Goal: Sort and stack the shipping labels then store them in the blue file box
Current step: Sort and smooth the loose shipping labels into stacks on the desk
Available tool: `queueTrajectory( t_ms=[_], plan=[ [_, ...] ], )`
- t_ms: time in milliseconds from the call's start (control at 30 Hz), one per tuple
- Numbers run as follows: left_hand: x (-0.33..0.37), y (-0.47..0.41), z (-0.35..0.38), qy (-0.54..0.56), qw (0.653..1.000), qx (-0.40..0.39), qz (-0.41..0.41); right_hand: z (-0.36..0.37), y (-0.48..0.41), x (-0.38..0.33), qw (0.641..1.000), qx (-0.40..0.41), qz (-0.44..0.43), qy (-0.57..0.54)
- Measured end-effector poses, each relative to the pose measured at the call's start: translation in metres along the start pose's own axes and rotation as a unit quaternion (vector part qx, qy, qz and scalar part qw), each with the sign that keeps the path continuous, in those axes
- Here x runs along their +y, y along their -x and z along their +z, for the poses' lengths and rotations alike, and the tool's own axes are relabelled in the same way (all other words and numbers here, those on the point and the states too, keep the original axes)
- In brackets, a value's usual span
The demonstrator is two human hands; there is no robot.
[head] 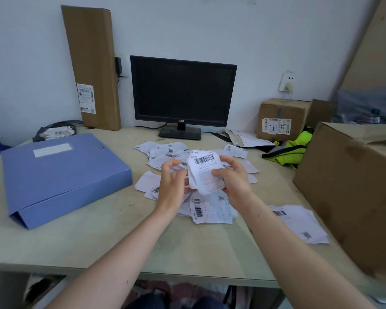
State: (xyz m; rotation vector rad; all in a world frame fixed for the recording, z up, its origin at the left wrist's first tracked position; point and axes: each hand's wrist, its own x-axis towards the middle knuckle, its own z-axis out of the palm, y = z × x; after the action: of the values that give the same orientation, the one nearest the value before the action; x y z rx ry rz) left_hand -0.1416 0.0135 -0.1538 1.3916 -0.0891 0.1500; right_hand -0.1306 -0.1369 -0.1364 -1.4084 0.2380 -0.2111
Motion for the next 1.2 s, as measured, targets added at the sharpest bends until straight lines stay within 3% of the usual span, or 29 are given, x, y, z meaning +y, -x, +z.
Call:
queueTrajectory(
  t_ms=[100,200,267,367,467,533,667,833,900,1067,1200],
  plan=[
    [-0.007,-0.001,0.001,-0.129,0.99,-0.05,-0.017,0.002,0.008,0.002,0.999,-0.015,-0.005,0.028],
    [-0.014,-0.001,-0.004,-0.193,0.981,-0.003,-0.004,-0.002,0.012,0.006,0.987,-0.02,-0.04,0.154],
    [-0.013,-0.001,-0.012,-0.222,0.975,0.026,-0.01,-0.01,0.013,0.01,0.939,-0.057,-0.06,0.334],
    [-0.019,-0.001,-0.024,-0.244,0.969,0.024,-0.022,-0.017,0.019,0.015,0.805,-0.135,-0.065,0.574],
    [-0.023,0.003,-0.028,-0.246,0.969,0.024,-0.025,-0.015,0.023,0.019,0.771,-0.151,-0.093,0.612],
    [-0.023,0.006,-0.028,-0.222,0.975,0.028,-0.01,-0.016,0.024,0.02,0.784,-0.13,-0.111,0.596],
    [-0.021,0.003,-0.031,-0.172,0.984,0.056,0.003,-0.02,0.018,0.013,0.86,-0.085,-0.099,0.493],
    [-0.017,0.0,-0.024,-0.139,0.99,0.033,-0.006,-0.019,0.016,-0.007,0.98,-0.012,-0.035,0.196],
    [-0.018,0.002,-0.017,-0.157,0.987,0.025,-0.009,-0.015,0.017,-0.008,0.987,-0.016,-0.019,0.157],
    [-0.018,0.01,0.004,-0.145,0.989,-0.018,-0.011,-0.004,0.019,0.002,0.982,-0.047,-0.037,0.179],
    [-0.021,0.001,-0.001,-0.19,0.981,0.039,0.012,-0.022,0.004,0.006,0.974,0.055,-0.039,0.214]
  ],
)
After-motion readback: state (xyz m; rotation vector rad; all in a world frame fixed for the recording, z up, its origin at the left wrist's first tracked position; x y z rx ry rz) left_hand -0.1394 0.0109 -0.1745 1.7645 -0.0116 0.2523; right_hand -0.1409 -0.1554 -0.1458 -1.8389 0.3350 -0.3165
